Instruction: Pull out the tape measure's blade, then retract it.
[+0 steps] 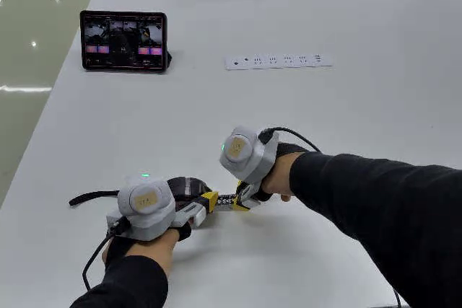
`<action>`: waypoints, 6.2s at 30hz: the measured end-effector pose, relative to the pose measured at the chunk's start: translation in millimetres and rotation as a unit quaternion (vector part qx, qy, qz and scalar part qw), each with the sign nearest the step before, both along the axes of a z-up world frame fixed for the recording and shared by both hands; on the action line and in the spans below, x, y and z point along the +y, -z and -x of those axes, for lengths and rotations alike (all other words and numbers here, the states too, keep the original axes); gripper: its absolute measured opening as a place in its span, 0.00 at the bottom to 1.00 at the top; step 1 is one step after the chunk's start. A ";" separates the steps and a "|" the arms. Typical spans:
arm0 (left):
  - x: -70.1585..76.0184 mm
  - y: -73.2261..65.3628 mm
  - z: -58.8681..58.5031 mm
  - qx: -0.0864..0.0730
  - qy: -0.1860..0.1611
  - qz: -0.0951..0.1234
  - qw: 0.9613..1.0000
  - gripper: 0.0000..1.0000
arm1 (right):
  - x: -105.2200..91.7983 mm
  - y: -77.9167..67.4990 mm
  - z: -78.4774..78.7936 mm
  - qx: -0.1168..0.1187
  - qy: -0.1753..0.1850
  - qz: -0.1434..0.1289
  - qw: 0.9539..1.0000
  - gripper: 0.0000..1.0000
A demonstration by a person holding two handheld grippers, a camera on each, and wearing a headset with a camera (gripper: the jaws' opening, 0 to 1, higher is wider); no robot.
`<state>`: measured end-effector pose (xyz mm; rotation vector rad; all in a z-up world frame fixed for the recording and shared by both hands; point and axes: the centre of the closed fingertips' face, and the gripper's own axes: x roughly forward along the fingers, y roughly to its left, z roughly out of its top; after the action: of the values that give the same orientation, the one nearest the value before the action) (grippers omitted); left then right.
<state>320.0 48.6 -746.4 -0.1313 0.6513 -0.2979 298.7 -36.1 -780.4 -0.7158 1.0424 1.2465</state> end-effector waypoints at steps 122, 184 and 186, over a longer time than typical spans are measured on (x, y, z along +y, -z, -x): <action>-3.1 -29.8 24.8 -0.007 0.160 -0.003 0.987 0.99 | -9.1 -58.1 12.6 -0.071 0.040 -0.138 0.987 0.26; 55.3 -50.3 71.8 -0.002 0.258 -0.032 0.966 0.99 | -188.1 -81.3 47.1 -0.092 0.179 -0.195 0.960 0.85; 56.6 -50.7 72.8 0.000 0.260 -0.032 0.965 0.99 | -193.7 -80.7 48.2 -0.095 0.178 -0.191 0.961 0.88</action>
<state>247.2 105.2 -695.6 0.1071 0.6879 -0.7812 250.5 -229.8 -699.8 -0.3220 0.7053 1.0014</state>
